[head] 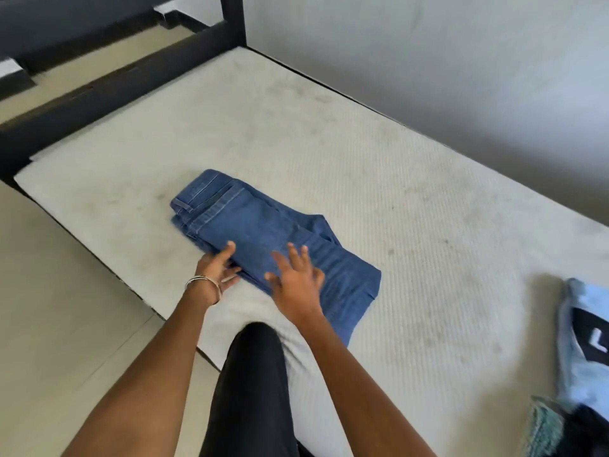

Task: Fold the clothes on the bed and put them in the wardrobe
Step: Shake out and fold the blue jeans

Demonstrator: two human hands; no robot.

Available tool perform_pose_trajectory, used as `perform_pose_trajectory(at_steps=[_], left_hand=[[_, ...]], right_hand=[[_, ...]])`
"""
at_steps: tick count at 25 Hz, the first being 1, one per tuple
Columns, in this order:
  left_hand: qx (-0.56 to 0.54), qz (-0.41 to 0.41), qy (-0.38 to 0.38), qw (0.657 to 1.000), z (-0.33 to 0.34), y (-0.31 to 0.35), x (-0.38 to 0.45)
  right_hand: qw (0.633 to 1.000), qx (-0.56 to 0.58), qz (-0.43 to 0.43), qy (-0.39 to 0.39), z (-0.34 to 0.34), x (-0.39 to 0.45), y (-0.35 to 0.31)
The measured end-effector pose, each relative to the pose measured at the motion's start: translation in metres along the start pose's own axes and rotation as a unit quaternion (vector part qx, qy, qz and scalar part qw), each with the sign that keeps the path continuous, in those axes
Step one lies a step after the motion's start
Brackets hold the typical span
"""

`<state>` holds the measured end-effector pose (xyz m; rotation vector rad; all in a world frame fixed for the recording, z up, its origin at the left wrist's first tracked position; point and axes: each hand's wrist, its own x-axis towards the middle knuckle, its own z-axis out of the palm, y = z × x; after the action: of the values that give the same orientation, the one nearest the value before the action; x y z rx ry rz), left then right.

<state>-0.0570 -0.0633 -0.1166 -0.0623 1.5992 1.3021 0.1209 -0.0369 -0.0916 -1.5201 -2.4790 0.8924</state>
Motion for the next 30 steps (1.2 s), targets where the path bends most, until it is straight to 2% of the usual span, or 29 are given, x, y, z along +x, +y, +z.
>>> perform_pose_trajectory(at_steps=[1,2,3,4,6,8,10,12,15,17,19,21,22,24,25,27,30], left_hand=[[-0.020,0.028,0.040,0.999,0.005,-0.005,0.006],[-0.055,0.058,0.081,0.993,0.012,-0.009,0.011],[-0.063,0.084,0.117,0.988,0.020,-0.011,0.013],[-0.042,0.106,0.147,0.983,0.028,-0.012,0.014],[0.013,0.107,0.177,0.978,0.040,-0.012,0.014],[-0.011,0.096,0.175,0.980,0.043,-0.011,0.014],[-0.050,0.091,0.146,0.984,0.040,-0.011,0.016],[-0.058,0.096,0.124,0.986,0.042,-0.008,0.014],[-0.023,0.084,0.107,0.990,0.055,-0.011,-0.004],[-0.038,0.053,0.083,0.994,0.069,-0.021,-0.014],[-0.040,0.024,0.044,0.998,0.085,-0.034,-0.024],[0.018,0.006,0.003,1.000,0.107,-0.055,-0.032],[0.079,0.019,-0.001,0.997,0.115,-0.064,-0.039],[0.177,0.082,0.002,0.981,0.133,-0.081,-0.055],[0.191,0.116,-0.014,0.975,0.138,-0.085,-0.060],[0.194,0.185,-0.070,0.961,0.145,-0.078,-0.066],[0.207,0.246,-0.094,0.942,0.145,-0.054,-0.057]], right_hand=[[0.991,0.027,0.080,0.101,0.003,-0.016,0.016],[0.963,0.065,0.178,0.190,0.002,-0.033,0.034],[0.920,0.121,0.276,0.251,0.000,-0.046,0.056],[0.871,0.195,0.360,0.271,-0.006,-0.056,0.077],[0.776,0.373,0.457,0.222,-0.012,-0.062,0.104],[0.696,0.522,0.467,0.161,-0.024,-0.056,0.115],[0.668,0.594,0.430,0.123,-0.035,-0.049,0.122],[0.647,0.626,0.414,0.132,-0.048,-0.049,0.125],[0.636,0.647,0.374,0.189,-0.062,-0.066,0.144],[0.652,0.625,0.359,0.235,-0.080,-0.100,0.175],[0.671,0.595,0.367,0.245,-0.098,-0.153,0.226],[0.706,0.552,0.389,0.211,-0.116,-0.209,0.273],[0.736,0.510,0.403,0.188,-0.119,-0.226,0.288],[0.791,0.411,0.423,0.166,-0.118,-0.241,0.311],[0.805,0.375,0.427,0.170,-0.111,-0.237,0.316],[0.799,0.342,0.449,0.208,-0.100,-0.225,0.321],[0.737,0.402,0.464,0.283,-0.083,-0.214,0.327]])
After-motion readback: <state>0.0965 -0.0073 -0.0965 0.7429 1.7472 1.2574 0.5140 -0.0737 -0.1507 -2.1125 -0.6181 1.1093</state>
